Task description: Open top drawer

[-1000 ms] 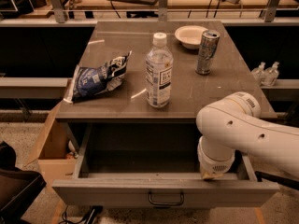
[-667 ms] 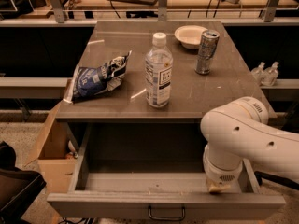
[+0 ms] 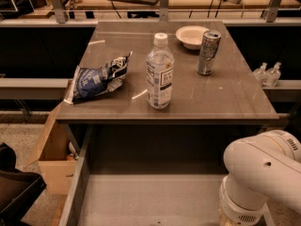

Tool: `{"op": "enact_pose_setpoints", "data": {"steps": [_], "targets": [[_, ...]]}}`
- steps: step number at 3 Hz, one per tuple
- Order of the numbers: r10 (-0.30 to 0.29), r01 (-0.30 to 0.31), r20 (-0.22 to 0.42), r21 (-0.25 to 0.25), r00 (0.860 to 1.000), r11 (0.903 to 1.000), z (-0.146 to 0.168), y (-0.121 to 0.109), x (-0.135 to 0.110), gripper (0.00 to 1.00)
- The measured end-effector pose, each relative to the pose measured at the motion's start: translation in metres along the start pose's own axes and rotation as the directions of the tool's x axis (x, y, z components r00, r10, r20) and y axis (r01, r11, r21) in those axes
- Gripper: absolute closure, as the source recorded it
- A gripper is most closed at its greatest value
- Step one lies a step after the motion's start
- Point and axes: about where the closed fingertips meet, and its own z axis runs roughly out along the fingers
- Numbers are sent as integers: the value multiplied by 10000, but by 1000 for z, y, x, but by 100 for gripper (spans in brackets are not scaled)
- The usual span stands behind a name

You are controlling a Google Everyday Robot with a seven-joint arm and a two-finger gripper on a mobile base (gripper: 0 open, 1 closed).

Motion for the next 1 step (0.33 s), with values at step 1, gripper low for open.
{"op": "enact_pose_setpoints", "data": {"steps": [1], "targets": [[0, 0, 0, 1, 10000, 10000, 0, 0, 0, 100]]}}
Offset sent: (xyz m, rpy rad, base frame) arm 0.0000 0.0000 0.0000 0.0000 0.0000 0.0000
